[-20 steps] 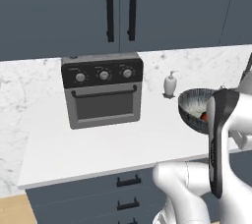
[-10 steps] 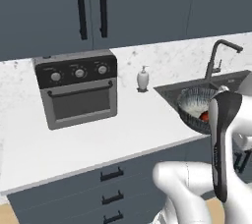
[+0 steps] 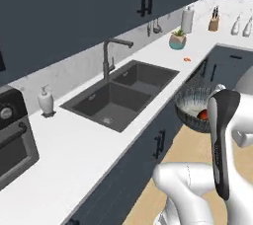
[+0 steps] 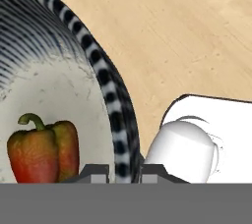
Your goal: Pick the bell pepper from the sink and place it in the bowl. Then pick the bowl and place it in the microwave. Then close the microwave door and press the start button.
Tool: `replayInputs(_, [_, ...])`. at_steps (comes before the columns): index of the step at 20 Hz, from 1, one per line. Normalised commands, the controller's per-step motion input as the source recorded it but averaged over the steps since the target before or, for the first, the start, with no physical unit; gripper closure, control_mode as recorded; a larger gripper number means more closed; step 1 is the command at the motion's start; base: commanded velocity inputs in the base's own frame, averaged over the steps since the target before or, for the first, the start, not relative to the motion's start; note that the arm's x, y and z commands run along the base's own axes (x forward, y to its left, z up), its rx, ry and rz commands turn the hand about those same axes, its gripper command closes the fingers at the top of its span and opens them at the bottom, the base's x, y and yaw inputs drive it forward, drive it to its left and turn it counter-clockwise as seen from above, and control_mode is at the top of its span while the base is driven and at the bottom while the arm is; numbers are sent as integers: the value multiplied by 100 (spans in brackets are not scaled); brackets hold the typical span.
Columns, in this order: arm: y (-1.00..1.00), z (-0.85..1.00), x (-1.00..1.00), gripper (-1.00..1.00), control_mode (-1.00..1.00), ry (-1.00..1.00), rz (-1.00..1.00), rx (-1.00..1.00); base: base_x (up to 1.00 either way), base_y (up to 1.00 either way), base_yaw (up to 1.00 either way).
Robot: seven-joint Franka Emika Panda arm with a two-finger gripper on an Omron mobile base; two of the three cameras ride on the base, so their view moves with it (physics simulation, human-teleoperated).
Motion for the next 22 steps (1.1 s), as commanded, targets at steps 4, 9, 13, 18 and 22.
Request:
replayInputs(4, [0,0,0,100,100,0,0,0,0,0,-100])
replayInputs(9, [0,0,0,100,100,0,0,0,0,0,-100])
replayInputs(13, [0,0,0,100,100,0,0,0,54,-3,-72])
replayInputs(18, [0,0,0,100,100,0,0,0,100,-78,-11])
replayInputs(22, [0,0,0,100,100,0,0,0,100,-100,22])
